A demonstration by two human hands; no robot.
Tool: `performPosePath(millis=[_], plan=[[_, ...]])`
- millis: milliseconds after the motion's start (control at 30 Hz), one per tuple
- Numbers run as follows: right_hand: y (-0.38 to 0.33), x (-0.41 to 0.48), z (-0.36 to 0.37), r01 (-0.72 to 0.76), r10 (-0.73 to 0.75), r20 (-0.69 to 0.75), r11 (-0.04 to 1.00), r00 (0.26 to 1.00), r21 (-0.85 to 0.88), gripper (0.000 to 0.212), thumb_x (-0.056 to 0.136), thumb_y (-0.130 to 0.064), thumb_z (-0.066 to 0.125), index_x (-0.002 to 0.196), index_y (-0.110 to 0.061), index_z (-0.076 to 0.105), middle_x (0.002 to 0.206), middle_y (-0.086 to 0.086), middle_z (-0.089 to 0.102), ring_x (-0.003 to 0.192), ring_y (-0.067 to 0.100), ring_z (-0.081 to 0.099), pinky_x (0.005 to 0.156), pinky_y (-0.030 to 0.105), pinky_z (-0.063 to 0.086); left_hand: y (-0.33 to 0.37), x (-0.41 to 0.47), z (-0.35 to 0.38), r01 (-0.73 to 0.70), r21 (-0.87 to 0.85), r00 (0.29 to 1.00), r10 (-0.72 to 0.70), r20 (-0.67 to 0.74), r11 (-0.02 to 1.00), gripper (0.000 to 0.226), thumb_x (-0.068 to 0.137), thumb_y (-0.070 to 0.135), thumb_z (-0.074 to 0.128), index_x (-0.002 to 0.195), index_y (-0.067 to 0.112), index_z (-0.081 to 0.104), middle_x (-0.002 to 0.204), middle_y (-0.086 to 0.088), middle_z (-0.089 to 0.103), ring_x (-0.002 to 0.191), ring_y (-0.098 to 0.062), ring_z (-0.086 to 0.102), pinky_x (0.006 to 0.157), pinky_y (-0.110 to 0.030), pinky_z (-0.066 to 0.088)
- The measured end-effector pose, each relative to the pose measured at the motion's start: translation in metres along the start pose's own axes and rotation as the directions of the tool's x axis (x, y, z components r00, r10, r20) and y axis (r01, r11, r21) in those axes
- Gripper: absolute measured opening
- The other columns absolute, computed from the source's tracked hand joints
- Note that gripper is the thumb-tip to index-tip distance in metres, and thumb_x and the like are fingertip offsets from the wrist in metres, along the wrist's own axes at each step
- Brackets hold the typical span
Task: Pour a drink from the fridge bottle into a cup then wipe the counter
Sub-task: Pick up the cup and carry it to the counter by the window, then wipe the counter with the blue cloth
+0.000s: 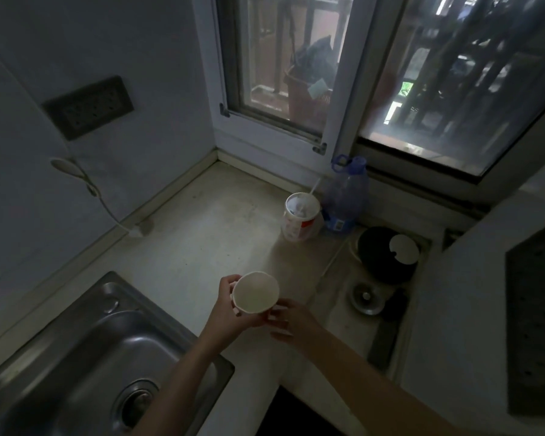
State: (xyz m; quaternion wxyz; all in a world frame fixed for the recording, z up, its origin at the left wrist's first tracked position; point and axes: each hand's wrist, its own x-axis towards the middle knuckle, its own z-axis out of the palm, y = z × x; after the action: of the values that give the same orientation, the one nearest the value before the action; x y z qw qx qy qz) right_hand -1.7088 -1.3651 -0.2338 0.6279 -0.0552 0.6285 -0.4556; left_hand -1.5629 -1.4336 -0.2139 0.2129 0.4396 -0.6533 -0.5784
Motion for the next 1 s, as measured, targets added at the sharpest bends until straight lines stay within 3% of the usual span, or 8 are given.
performPosePath(millis=[133,233,300,500,600,767,900,1000], plan=[[-0.012,0.007,-0.003,-0.012,0.001,-0.127,0.996,0.992,-0.092,0.025,0.093,0.003,0.044,0.092,-0.015,0.061,0.079,0.004,0.055,0.067,0.012,0.052,0.064,0.027,0.044,-0.008,-0.001,-0.005,0.059,0.057,0.997,-0.062,0.043,0.997,0.100,0.059,0.026,0.092,0.136,0.024,0.027,0.126,0.010,0.044,0.115,-0.016,0.055,0.080,-0.017,0.051],[-0.017,0.012,-0.010,0.163,-0.252,-0.350,0.951,0.902,-0.264,0.023,0.092,-0.002,0.045,0.106,-0.007,0.062,0.084,0.002,0.055,0.073,0.013,0.050,0.067,0.025,0.043,-0.010,-0.006,-0.018,0.132,0.186,0.988,-0.144,0.053,0.974,0.113,0.061,0.021,0.087,0.149,0.029,0.017,0.140,-0.001,0.039,0.125,-0.018,0.044,0.088,-0.022,0.043],[-0.018,0.007,-0.012,0.282,-0.446,-0.372,0.864,0.814,-0.417,0.028,0.091,-0.001,0.045,0.113,-0.003,0.061,0.102,0.006,0.058,0.090,0.017,0.053,0.075,0.025,0.041,-0.008,-0.012,-0.029,0.146,0.356,0.989,-0.148,-0.023,0.923,0.098,0.073,0.015,0.083,0.149,0.027,0.022,0.146,-0.009,0.037,0.130,-0.024,0.043,0.096,-0.030,0.043],[-0.030,-0.017,0.009,0.426,-0.773,-0.080,0.430,0.630,-0.796,0.034,0.085,-0.003,0.051,0.118,-0.013,0.058,0.119,0.006,0.054,0.112,0.019,0.049,0.086,0.017,0.033,0.007,-0.035,-0.063,0.161,0.580,0.971,-0.023,-0.237,0.799,0.061,0.094,0.026,0.060,0.146,0.016,0.029,0.143,-0.013,0.037,0.120,-0.024,0.049,0.088,-0.027,0.040],[-0.033,-0.039,0.040,0.478,-0.821,0.060,0.269,0.568,-0.836,0.037,0.084,-0.005,0.053,0.119,-0.018,0.057,0.122,0.002,0.053,0.113,0.018,0.050,0.091,0.025,0.044,0.017,-0.058,-0.083,0.190,0.638,0.958,0.002,-0.287,0.746,0.057,0.096,0.029,0.056,0.145,0.011,0.033,0.145,-0.012,0.036,0.120,-0.028,0.050,0.096,-0.037,0.045],[-0.014,-0.083,0.107,0.549,-0.741,0.442,-0.119,0.505,-0.827,0.046,0.085,-0.016,0.057,0.131,-0.018,0.050,0.132,-0.001,0.051,0.116,0.015,0.051,0.097,0.023,0.043,0.019,-0.123,-0.117,0.203,0.822,0.929,0.161,-0.334,0.533,0.051,0.099,0.050,0.032,0.130,0.015,0.051,0.130,-0.005,0.052,0.116,-0.021,0.053,0.097,-0.036,0.044],[0.021,-0.119,0.160,0.578,-0.579,0.624,-0.297,0.524,-0.760,0.049,0.088,-0.022,0.053,0.135,-0.018,0.043,0.139,0.000,0.044,0.129,0.018,0.040,0.108,0.032,0.033,0.003,-0.181,-0.150,0.263,0.768,0.888,0.164,-0.429,0.584,0.044,0.101,0.046,0.037,0.133,0.016,0.048,0.131,-0.004,0.052,0.118,-0.024,0.051,0.098,-0.036,0.041],[0.060,-0.142,0.193,0.536,-0.522,0.682,-0.426,0.513,-0.729,0.049,0.087,-0.023,0.058,0.133,-0.018,0.041,0.136,0.003,0.044,0.126,0.021,0.043,0.106,0.033,0.036,-0.020,-0.235,-0.175,0.353,0.751,0.853,0.138,-0.503,0.559,0.057,0.097,0.055,0.029,0.129,0.013,0.051,0.126,-0.010,0.055,0.114,-0.031,0.054,0.092,-0.042,0.047]])
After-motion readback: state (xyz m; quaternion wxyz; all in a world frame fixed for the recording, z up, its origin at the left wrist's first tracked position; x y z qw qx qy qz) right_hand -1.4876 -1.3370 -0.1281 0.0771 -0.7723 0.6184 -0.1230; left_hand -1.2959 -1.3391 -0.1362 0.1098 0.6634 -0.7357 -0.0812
